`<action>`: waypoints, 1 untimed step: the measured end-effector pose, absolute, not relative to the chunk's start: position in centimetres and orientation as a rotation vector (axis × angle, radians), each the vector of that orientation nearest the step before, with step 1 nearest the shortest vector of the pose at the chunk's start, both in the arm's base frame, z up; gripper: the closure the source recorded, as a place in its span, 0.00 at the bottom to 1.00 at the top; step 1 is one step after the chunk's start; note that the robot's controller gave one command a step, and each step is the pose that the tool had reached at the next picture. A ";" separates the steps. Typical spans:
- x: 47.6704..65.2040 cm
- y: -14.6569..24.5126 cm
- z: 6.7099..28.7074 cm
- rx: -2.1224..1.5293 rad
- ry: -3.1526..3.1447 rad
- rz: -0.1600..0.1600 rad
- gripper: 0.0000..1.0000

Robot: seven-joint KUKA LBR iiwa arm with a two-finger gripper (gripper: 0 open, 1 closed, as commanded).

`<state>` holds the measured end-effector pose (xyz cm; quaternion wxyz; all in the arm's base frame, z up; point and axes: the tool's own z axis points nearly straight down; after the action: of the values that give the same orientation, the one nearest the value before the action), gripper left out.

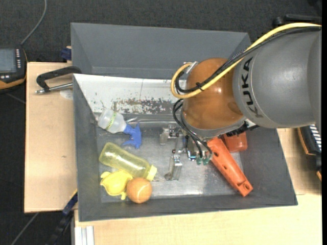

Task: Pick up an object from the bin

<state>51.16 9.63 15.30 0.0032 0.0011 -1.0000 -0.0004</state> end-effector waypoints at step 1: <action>51.4 9.6 15.8 0.001 -3.144 -0.003 0.00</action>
Offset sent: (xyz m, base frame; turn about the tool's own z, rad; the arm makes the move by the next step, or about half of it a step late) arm -0.0127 0.0289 -0.0830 -0.1209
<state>51.35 9.58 15.76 -0.0011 0.0003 -1.0000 -0.0009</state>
